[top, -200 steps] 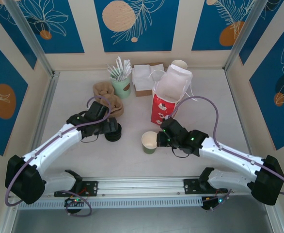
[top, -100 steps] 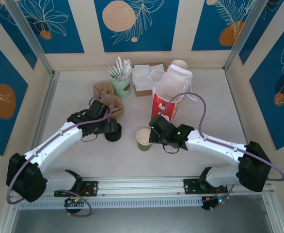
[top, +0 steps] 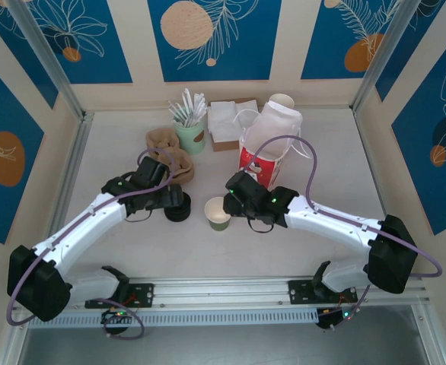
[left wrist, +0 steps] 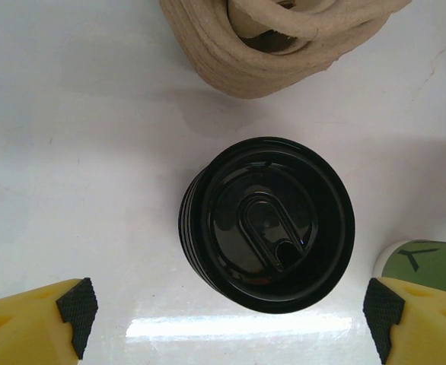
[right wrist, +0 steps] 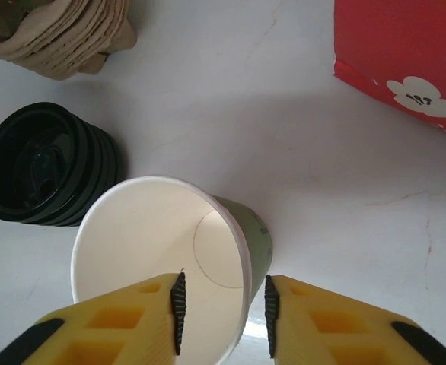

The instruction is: Pack the takeout coffee

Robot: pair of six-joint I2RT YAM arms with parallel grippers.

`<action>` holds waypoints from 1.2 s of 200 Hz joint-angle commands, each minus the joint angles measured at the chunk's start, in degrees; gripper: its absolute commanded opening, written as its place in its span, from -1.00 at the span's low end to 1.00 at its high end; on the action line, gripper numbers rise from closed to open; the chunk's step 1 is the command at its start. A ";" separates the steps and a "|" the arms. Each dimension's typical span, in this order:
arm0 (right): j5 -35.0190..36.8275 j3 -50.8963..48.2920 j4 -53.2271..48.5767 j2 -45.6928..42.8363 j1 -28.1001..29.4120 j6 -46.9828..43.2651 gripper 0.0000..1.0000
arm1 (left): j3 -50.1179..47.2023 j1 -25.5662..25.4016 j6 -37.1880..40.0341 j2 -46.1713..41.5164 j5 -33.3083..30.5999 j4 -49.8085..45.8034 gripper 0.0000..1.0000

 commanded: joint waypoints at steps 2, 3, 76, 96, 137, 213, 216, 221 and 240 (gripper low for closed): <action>0.94 2.30 -3.15 -2.50 0.40 -0.57 -0.24 | -0.16 0.73 0.44 -0.77 0.10 -0.55 0.80; 0.89 2.36 -3.25 -2.57 0.36 -0.58 -0.24 | -0.16 0.74 0.41 -0.81 0.10 -0.56 0.80; -5.13 4.18 -7.87 -9.48 0.56 -1.70 -0.16 | 0.09 1.96 0.95 2.50 -0.08 0.05 0.50; -6.21 3.42 -7.92 -11.84 0.94 -1.60 -0.17 | 0.23 2.25 1.18 3.81 0.25 0.36 0.38; -8.38 1.18 -7.97 -15.76 1.19 -0.71 -0.17 | 1.89 2.51 2.87 7.63 0.27 -0.26 0.15; -8.14 -0.81 -9.46 -19.88 0.63 -0.56 -0.20 | 5.84 2.55 5.62 13.56 -1.71 -1.88 -0.11; -8.12 -0.87 -9.50 -19.93 0.60 -0.60 -0.19 | 5.89 2.52 5.66 13.83 -1.70 -1.94 -0.11; -8.12 -0.92 -9.57 -20.05 0.53 -0.63 -0.19 | 6.18 2.51 5.69 14.14 -1.79 -1.89 -0.11; -8.29 -1.14 -9.68 -20.33 0.40 -0.59 -0.19 | 6.61 2.51 6.08 15.02 -1.97 -1.97 -0.11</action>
